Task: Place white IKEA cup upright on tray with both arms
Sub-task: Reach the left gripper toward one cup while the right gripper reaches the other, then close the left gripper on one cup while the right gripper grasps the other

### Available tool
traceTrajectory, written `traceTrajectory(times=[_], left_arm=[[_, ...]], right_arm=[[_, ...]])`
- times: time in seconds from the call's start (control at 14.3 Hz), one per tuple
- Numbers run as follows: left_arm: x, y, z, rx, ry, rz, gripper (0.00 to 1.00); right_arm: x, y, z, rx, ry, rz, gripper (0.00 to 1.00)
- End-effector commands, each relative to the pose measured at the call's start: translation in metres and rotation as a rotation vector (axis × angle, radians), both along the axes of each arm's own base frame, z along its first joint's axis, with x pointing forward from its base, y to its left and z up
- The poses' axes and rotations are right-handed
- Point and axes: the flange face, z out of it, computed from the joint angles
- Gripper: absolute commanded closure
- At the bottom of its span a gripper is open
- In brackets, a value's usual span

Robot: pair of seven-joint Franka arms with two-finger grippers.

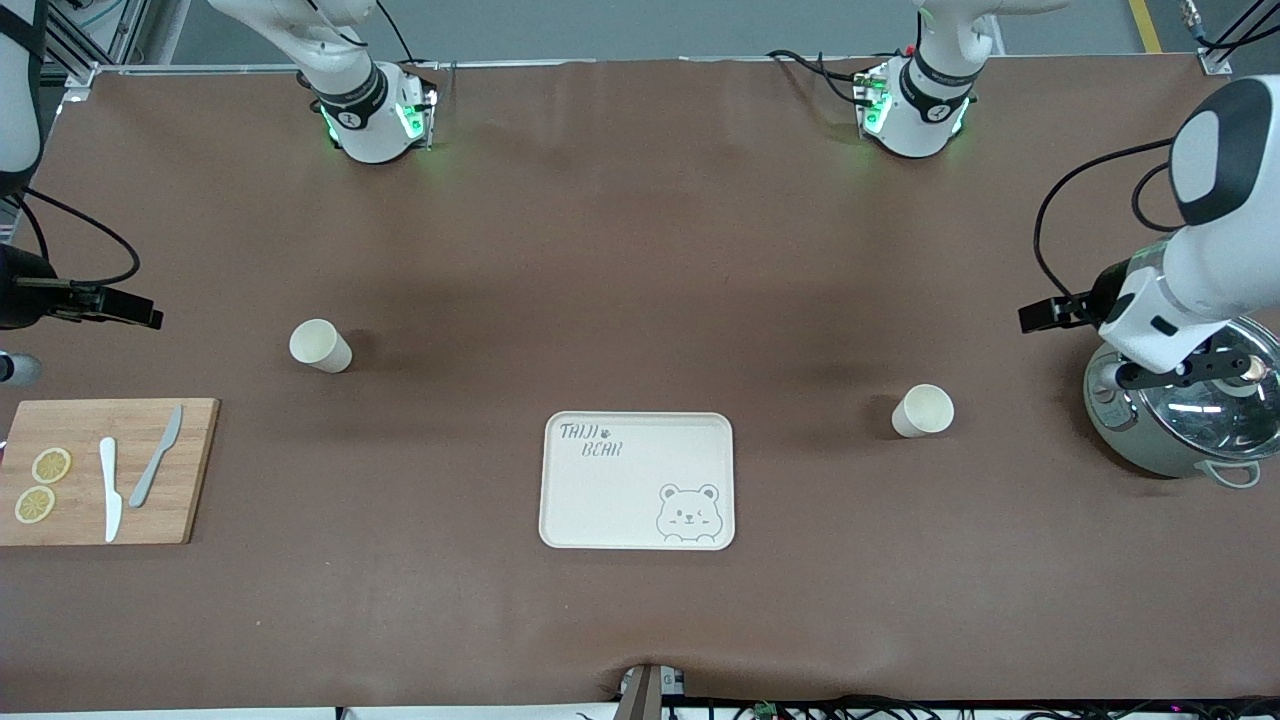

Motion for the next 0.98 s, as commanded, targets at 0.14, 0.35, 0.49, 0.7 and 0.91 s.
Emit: traceTrajectory(times=[0.14, 0.35, 0.49, 0.7, 0.91], left_arm=[[0.005, -0.005, -0.042, -0.022, -0.027, 0.027, 0.00], [0.002, -0.007, -0.082, -0.029, -0.079, 0.025, 0.00], [0.001, -0.007, -0.104, -0.031, -0.093, 0.025, 0.00], [0.000, -0.007, -0.138, -0.034, -0.103, 0.026, 0.00], [0.002, -0.008, -0.164, -0.038, -0.126, 0.026, 0.01]], right_arm=[[0.001, -0.054, -0.045, 0.007, 0.124, -0.085, 0.00], [0.005, -0.069, -0.054, 0.006, 0.134, -0.093, 0.00], [0.003, -0.076, -0.056, -0.003, 0.140, -0.112, 0.00], [0.008, -0.100, -0.100, 0.011, 0.141, -0.174, 0.00], [-0.005, -0.093, -0.135, 0.046, 0.159, -0.182, 0.00]])
